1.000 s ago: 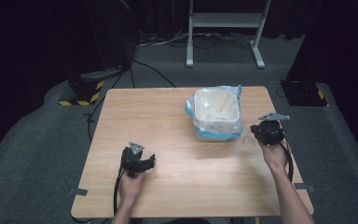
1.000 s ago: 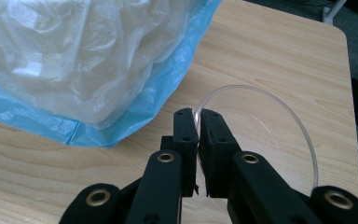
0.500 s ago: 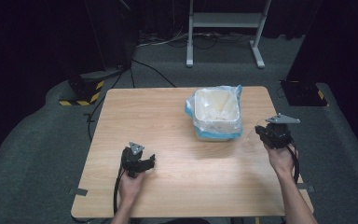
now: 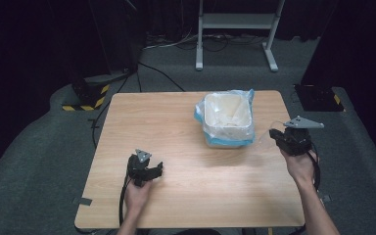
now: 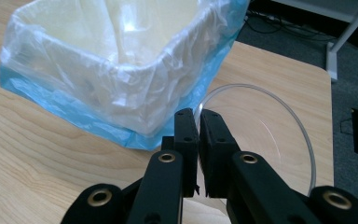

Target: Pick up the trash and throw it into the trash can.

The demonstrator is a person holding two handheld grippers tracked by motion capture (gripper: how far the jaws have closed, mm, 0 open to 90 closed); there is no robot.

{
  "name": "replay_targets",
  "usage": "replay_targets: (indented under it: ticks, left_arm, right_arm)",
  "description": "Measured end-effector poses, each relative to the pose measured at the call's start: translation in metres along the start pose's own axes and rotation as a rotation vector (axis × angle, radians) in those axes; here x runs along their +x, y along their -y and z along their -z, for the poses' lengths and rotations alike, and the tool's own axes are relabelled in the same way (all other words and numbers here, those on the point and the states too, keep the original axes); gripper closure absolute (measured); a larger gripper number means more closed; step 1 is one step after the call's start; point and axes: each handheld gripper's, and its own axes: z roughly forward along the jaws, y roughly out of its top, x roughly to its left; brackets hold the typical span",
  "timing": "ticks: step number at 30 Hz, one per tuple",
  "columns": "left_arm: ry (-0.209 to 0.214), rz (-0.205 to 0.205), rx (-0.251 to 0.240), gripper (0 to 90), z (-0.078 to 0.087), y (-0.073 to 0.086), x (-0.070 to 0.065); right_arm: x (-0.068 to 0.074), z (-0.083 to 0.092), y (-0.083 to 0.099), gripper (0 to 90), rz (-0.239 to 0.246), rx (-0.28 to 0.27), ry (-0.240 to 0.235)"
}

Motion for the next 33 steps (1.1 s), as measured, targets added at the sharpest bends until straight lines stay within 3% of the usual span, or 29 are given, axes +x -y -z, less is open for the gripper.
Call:
replay_targets:
  ticks: [7,25,33]
  left_arm:
    - [0.000,0.000,0.000,27.9,0.000,0.000,0.000]
    - [-0.001,-0.001,0.000,27.9,0.000,0.000,0.000]
    - [0.000,0.000,0.000,27.9,0.000,0.000,0.000]
  right_arm:
    - [0.002,0.008,-0.011,86.1,0.016,-0.019,-0.010]
    - [-0.002,0.025,-0.040,85.9,-0.011,-0.089,-0.072]
    - [0.003,0.027,-0.058,85.9,0.013,-0.117,-0.089]
